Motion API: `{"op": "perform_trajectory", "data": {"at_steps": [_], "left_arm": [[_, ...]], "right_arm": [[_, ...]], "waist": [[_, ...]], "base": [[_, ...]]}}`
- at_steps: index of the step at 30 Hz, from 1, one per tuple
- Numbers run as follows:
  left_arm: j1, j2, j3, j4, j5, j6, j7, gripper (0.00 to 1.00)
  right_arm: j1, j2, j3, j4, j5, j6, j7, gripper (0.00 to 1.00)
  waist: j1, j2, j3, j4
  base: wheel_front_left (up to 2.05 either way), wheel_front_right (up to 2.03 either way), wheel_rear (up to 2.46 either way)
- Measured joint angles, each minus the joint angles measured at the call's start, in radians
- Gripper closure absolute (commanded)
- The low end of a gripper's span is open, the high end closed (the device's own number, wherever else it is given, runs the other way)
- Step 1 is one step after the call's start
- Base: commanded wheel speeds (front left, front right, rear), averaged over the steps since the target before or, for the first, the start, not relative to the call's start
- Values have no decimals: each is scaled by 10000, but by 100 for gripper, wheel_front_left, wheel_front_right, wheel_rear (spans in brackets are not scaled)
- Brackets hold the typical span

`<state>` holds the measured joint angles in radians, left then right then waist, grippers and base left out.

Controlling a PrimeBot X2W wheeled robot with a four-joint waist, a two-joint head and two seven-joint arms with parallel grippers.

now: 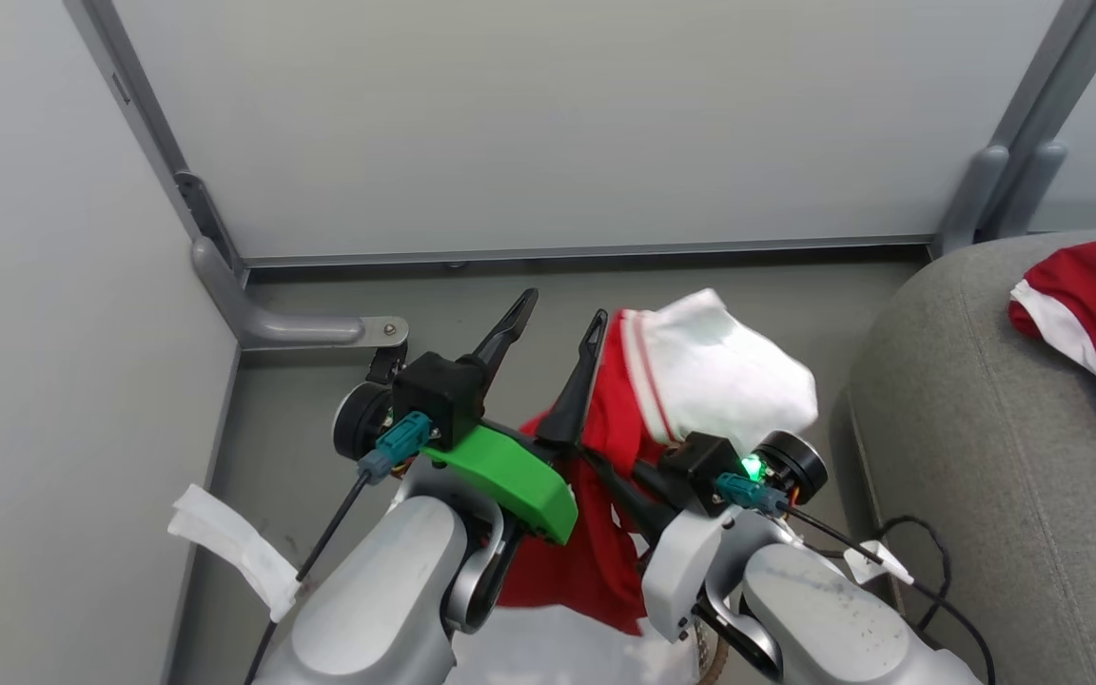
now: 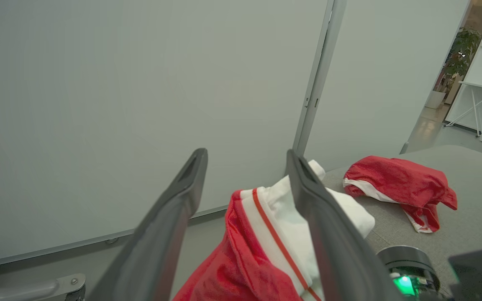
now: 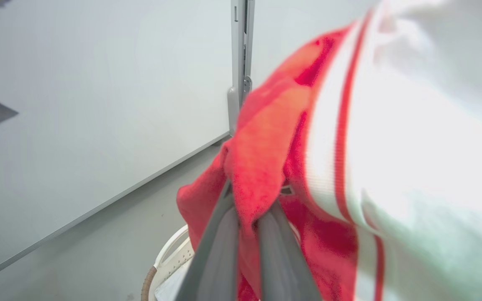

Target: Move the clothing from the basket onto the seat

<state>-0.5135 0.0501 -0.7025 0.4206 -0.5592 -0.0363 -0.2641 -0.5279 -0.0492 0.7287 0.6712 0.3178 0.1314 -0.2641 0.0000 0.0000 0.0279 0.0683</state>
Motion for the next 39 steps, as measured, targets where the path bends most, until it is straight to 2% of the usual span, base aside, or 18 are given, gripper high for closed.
{"op": "perform_trajectory", "data": {"at_steps": [8, 20, 27, 31, 34, 39], "left_arm": [[428, 69, 788, 380, 752, -178, -2, 0], [1152, 234, 1756, 435, 1835, -566, 0, 0], [1400, 176, 2075, 514, 2073, -729, 0, 0], [1490, 128, 2136, 460, 2272, -794, -2, 0], [1490, 61, 2056, 443, 2422, -849, 0, 0], [1488, 40, 1889, 543, 2477, -880, -2, 0]], "right_arm": [[1080, 4, -1152, -1103, -489, 2, 12, 100], [2271, -13, -2383, -2681, -679, 0, 10, 100], [2718, -25, -3081, -3384, -719, 0, 10, 100], [2834, -17, -3475, -3712, -736, 0, 10, 100], [2847, -17, -4134, -4071, -899, 0, 10, 100], [1988, -31, -4688, -4508, -1933, 0, 12, 100]], "waist": [[0, 0, 116, -978], [0, 1, 427, -3194], [0, 0, 639, -4504], [0, 0, 758, -5144], [0, 0, 916, -5547], [0, 0, 1347, -5812]], "base": [[0, 0, 0], [0, 0, 0], [0, 0, 0], [0, 0, 0], [0, 0, 0], [0, 0, 0]]}}
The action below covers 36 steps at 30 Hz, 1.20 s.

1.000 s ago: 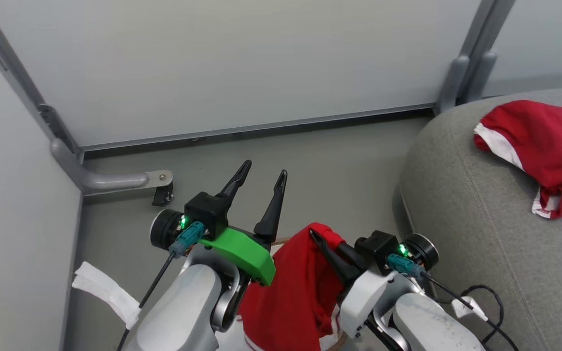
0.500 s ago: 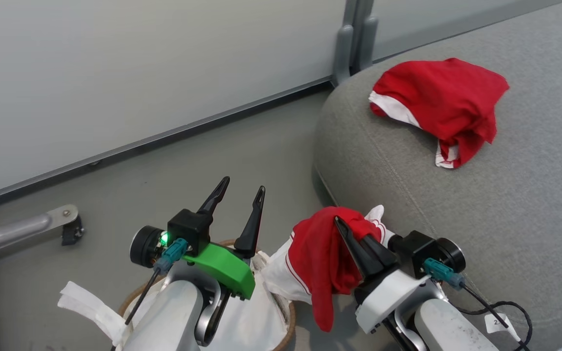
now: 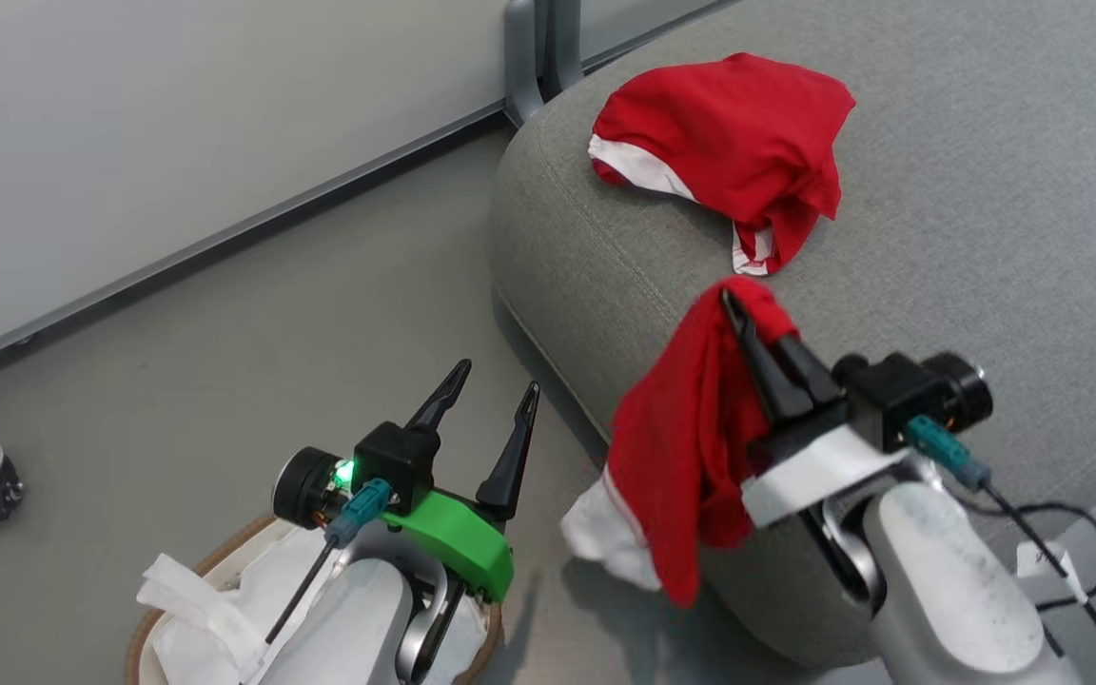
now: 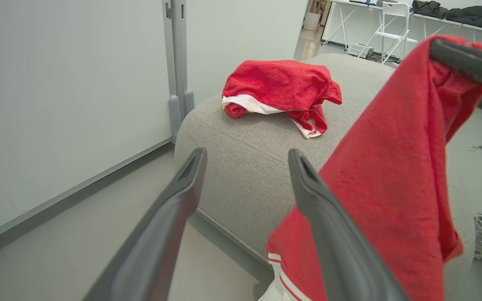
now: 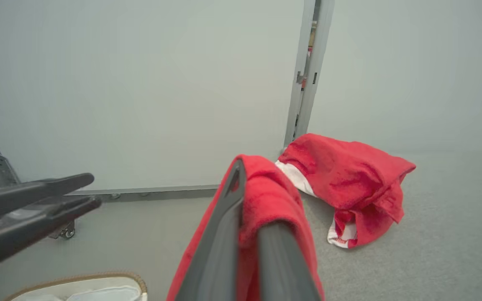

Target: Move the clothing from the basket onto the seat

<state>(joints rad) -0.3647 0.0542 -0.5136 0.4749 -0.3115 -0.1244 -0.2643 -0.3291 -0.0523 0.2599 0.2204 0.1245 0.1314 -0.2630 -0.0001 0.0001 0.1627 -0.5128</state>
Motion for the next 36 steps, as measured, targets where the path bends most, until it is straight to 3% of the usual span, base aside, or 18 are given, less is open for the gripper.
{"op": "perform_trajectory", "data": {"at_steps": [5, 10, 16, 20, 26, 36], "left_arm": [[0, 65, -33, -71, 157, -33, 0, 0], [-81, 316, -299, -151, 247, -35, 2, 0], [-576, 696, -777, -278, 144, -44, 0, 0], [-948, 911, -1106, -399, 63, -44, 2, 0], [-1609, 1175, -1641, -516, -79, -44, 2, 0], [-2091, 1482, -2111, -612, -224, -44, 2, 0]], "right_arm": [[-2278, -752, -497, -531, -539, 0, 0, 100], [-4672, -2163, -1099, -545, -941, 0, -4, 100], [-7232, -3421, -1718, 518, -1622, 0, 132, 100], [-8212, -3800, -2063, 1561, -2029, 0, 194, 100], [-8232, -3785, -3356, 3340, -2976, 0, 226, 100], [-6030, -2750, -6213, 5680, -3818, 0, 71, 100]], "waist": [[0, 0, 503, -118], [1, 0, 1035, -56], [0, 0, 1734, 286], [1, 0, 2208, 572], [1, 0, 3043, 1093], [2, 0, 4246, 1909]], "base": [[0, 0, 0], [0, 0, 0], [0, 0, 0], [0, 0, 0], [0, 0, 0], [0, 0, 0]]}}
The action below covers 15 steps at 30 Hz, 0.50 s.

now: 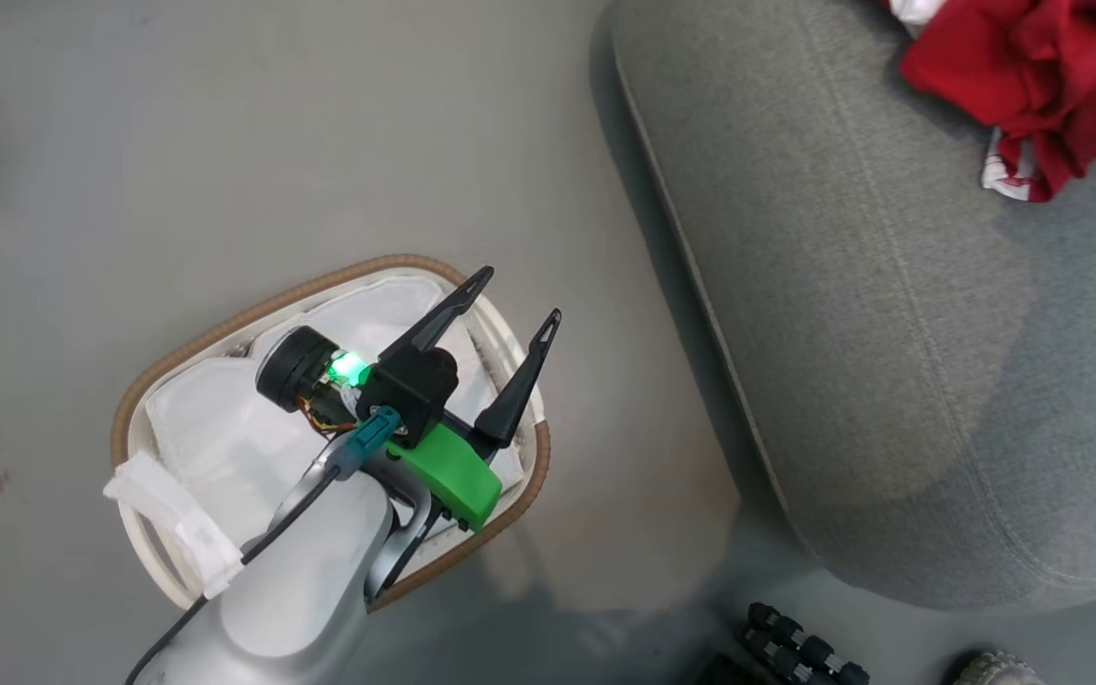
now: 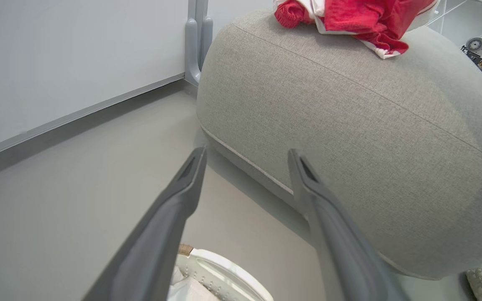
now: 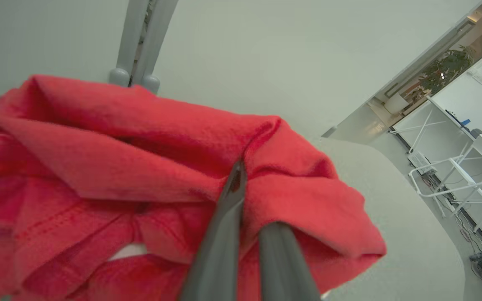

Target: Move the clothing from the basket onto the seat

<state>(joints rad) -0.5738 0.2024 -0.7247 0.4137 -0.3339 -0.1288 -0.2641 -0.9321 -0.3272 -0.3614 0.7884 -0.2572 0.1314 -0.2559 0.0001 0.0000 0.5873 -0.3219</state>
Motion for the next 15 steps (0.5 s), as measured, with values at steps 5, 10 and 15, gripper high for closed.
{"op": "perform_trajectory", "data": {"at_steps": [5, 10, 15], "left_arm": [[11, 8, 79, 92, -169, 0, 0, 0], [173, -192, 157, 165, -186, 0, 0, 0], [530, -426, 504, 224, -182, 0, 0, 0]], "right_arm": [[919, 499, -943, -19, -199, 0, -58, 0], [2379, 909, -1302, -957, -113, 0, -61, 0], [3828, 1179, -1005, -1881, 100, 0, -61, 0]], "waist": [[0, 0, 89, 205], [0, 0, -283, 207], [-1, 0, -916, 103]], "base": [[0, 0, 0], [0, 0, 0], [0, 0, 0]]}}
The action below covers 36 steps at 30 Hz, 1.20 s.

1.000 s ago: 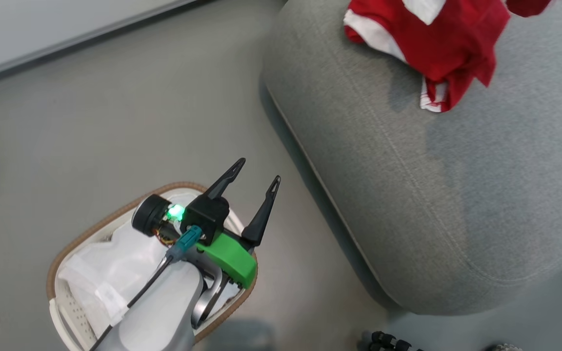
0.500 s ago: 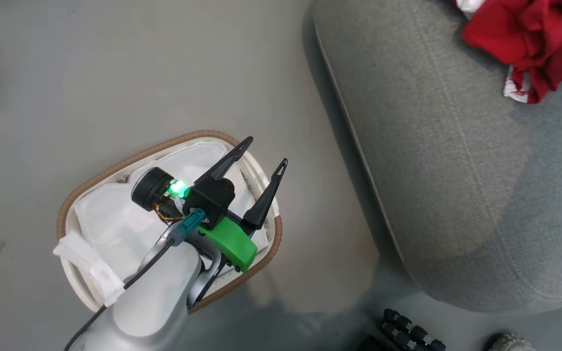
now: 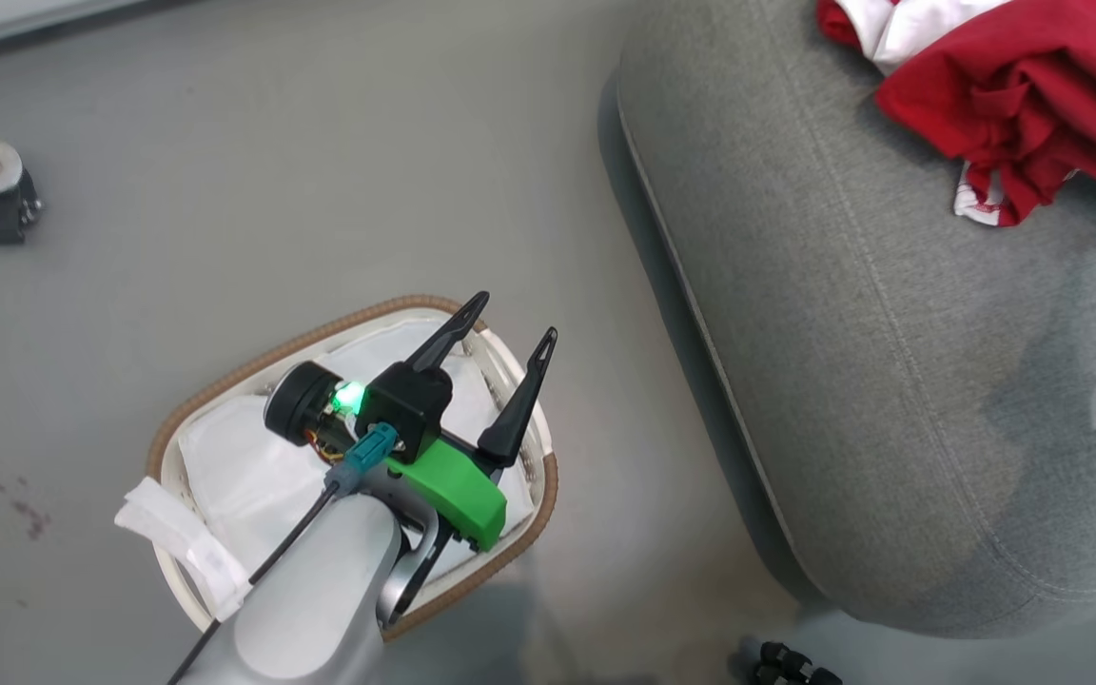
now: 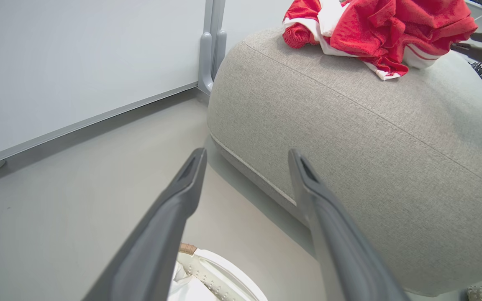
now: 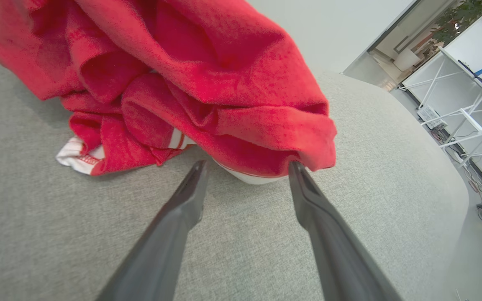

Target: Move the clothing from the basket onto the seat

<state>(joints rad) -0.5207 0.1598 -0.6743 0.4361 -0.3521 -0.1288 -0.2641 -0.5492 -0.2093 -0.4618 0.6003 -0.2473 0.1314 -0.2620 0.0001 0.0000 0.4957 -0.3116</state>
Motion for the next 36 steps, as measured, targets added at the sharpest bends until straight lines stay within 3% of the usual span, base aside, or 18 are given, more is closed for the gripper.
{"op": "perform_trajectory", "data": {"at_steps": [12, 23, 36], "left_arm": [[1168, -604, 1319, -38, 359, 0, -2, 0], [1992, -819, 3315, -12, 780, 155, -2, 0], [3103, -886, 5649, 167, 1373, 339, 0, 0]], "right_arm": [[1419, 848, 1553, -1894, 1039, 0, 0, 0], [1180, 1555, 3189, -2094, 2142, 0, -12, 0], [1725, 1609, 4556, -1687, 2784, 0, -12, 0]], "waist": [[-1, 0, -1627, 76], [-1, 0, -2316, 1352], [-1, 0, -3227, 2641]], "base": [[0, 0, 0], [0, 0, 0], [0, 0, 0]]}}
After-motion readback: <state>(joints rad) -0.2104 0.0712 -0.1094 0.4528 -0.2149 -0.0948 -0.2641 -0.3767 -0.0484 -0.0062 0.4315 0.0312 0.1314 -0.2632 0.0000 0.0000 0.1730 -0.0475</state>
